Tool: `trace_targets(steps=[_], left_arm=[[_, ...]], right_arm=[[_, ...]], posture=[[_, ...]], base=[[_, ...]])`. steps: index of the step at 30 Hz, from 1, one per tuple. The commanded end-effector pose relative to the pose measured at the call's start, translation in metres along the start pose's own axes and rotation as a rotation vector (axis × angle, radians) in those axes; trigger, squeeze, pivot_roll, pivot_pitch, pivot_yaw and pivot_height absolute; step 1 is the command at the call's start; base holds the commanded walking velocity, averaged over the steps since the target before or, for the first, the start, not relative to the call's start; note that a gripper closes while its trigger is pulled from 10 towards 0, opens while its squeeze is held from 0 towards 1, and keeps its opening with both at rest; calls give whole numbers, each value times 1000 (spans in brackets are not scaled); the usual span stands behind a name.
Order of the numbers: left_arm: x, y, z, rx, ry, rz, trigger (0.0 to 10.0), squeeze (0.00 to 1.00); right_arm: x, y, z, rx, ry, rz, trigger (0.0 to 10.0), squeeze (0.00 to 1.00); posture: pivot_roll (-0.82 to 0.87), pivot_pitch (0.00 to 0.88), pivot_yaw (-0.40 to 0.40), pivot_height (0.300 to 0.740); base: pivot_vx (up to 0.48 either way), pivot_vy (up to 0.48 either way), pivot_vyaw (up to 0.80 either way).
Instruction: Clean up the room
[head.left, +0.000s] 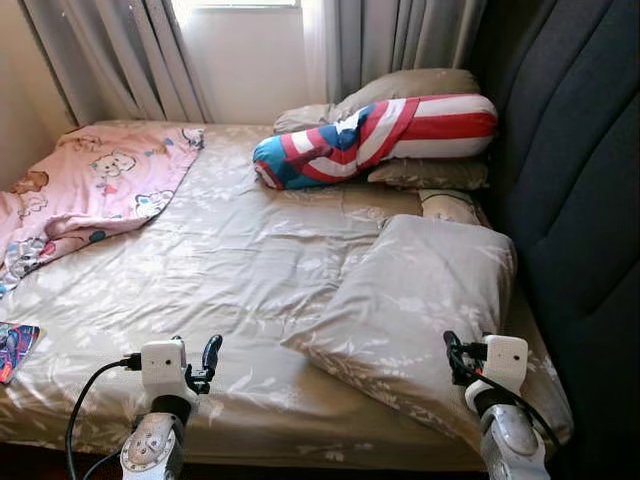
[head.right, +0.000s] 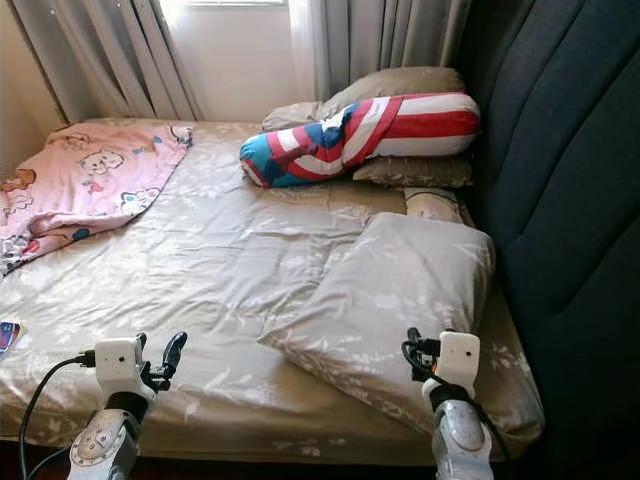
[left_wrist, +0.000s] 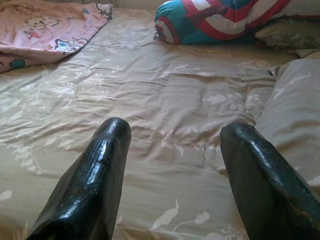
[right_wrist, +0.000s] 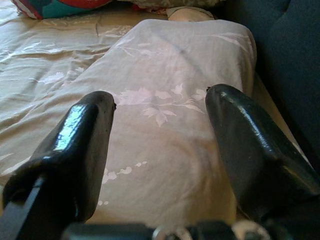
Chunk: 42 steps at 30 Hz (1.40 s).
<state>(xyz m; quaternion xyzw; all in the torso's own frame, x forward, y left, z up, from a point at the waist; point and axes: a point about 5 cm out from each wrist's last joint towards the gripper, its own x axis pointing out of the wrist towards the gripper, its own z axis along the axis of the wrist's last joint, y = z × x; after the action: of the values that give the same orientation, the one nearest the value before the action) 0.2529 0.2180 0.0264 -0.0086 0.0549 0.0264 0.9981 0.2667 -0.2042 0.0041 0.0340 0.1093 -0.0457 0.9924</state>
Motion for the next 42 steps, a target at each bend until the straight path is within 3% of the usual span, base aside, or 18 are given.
trace_targets(steps=[1, 23, 42], left_arm=[[3, -1, 1, 6, 8, -6, 10000, 0], [5, -3, 0, 9, 8, -14, 10000, 0], [5, -7, 0, 8, 5, -28, 10000, 0]], right_arm=[[1, 1, 0, 17, 12, -3, 10000, 0], [6, 3, 4, 41, 9, 2, 10000, 0], [10, 5, 5, 42, 25, -1, 10000, 0]], posture=[[-38, 0, 1, 678], [-32, 0, -5, 678], [-36, 0, -5, 678]], base=[[0, 0, 0], [0, 0, 0], [257, 0, -110]])
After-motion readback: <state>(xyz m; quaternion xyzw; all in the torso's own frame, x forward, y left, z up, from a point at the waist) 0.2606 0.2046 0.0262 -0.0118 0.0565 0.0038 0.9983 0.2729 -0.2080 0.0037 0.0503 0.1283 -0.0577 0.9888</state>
